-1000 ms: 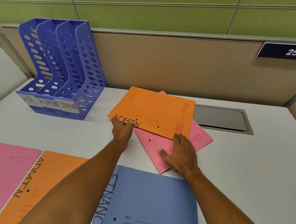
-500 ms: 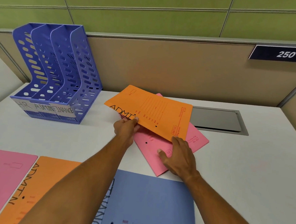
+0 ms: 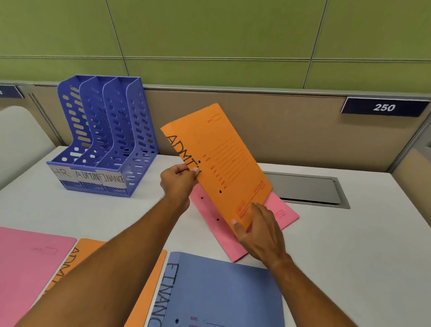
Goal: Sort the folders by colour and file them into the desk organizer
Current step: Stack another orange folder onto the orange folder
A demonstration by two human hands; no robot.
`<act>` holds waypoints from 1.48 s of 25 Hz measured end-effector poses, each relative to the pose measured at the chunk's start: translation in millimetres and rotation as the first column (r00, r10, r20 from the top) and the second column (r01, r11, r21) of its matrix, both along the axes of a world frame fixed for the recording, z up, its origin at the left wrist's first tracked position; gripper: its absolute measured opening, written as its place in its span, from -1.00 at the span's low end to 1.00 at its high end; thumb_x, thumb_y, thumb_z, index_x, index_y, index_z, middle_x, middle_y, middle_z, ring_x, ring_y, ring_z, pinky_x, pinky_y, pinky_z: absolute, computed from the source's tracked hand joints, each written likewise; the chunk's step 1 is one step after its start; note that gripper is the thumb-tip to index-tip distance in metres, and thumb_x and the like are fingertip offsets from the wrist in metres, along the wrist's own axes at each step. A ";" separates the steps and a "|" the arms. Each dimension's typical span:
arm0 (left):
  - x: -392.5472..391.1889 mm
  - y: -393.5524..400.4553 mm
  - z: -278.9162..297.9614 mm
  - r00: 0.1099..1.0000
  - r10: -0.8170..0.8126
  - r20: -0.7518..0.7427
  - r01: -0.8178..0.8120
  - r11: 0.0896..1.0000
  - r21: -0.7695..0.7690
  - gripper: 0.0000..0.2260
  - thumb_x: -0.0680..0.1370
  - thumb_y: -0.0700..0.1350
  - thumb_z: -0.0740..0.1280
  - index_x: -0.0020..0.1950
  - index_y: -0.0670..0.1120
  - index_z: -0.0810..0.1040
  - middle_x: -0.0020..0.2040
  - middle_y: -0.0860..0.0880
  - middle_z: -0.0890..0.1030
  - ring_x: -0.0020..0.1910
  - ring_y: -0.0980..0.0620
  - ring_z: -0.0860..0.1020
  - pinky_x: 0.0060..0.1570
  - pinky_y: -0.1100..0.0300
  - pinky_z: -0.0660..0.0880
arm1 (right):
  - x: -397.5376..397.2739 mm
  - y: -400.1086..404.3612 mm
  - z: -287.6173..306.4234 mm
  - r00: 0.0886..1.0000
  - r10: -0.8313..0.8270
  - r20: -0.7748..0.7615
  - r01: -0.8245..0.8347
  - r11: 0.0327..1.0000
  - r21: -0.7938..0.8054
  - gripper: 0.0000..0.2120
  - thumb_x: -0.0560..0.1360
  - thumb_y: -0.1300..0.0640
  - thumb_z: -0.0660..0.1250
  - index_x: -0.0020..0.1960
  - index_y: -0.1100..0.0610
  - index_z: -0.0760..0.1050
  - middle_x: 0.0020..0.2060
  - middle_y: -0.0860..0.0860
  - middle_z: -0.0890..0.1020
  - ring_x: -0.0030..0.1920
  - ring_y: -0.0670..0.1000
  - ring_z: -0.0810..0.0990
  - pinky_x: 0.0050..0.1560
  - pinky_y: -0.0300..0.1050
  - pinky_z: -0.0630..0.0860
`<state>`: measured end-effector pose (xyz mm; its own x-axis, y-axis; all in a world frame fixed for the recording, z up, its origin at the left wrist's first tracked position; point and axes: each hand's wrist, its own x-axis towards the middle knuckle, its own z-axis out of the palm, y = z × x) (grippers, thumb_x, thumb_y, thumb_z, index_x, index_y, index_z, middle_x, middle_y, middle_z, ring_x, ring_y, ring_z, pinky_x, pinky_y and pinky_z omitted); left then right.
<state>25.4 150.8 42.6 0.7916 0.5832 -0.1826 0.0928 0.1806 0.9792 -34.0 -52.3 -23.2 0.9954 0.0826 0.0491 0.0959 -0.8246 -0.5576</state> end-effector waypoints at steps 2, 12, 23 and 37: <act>-7.9 7.7 13.3 1.000 -0.002 0.018 0.000 0.997 0.074 -0.80 0.45 -0.33 0.44 0.06 -0.31 0.58 -0.11 -0.21 0.66 -0.09 -0.14 0.67 -0.07 0.02 0.64 | -5.0 2.5 8.5 1.000 -0.025 0.006 0.025 0.999 0.041 -0.27 0.48 -0.27 0.25 0.50 0.10 0.20 0.47 0.07 0.31 0.44 0.09 0.30 0.39 0.05 0.34; -50.5 77.1 70.1 0.984 -0.085 0.154 0.014 0.912 0.409 -0.92 0.51 -0.21 0.39 -0.01 -0.16 0.61 -0.08 -0.12 0.67 -0.03 -0.09 0.65 -0.04 0.05 0.62 | -37.3 44.3 49.2 0.979 -0.180 0.091 0.159 0.967 0.199 -0.46 0.52 0.05 0.30 0.46 0.13 0.29 0.38 0.10 0.42 0.37 0.12 0.37 0.29 0.02 0.39; -112.5 212.5 99.7 0.919 -0.361 0.156 0.274 0.871 0.407 -0.93 0.54 -0.26 0.36 -0.10 -0.11 0.59 -0.14 -0.11 0.65 -0.09 -0.04 0.64 -0.05 0.09 0.60 | -79.9 123.5 78.0 0.905 -0.420 -0.072 0.385 0.732 0.562 -0.58 0.56 0.24 0.31 0.40 0.19 0.40 0.30 0.15 0.54 0.26 0.14 0.53 0.20 -0.06 0.47; -180.9 307.2 50.8 0.906 -0.422 -0.035 0.423 0.902 0.085 -0.92 0.51 -0.34 0.36 -0.04 -0.22 0.60 -0.09 -0.14 0.66 -0.07 -0.08 0.64 -0.15 0.10 0.57 | -137.2 191.7 73.4 0.964 -0.072 -0.256 0.254 0.531 0.808 -0.93 0.51 0.33 0.35 -0.05 0.22 0.58 -0.08 0.17 0.68 -0.13 0.07 0.67 -0.22 -0.08 0.61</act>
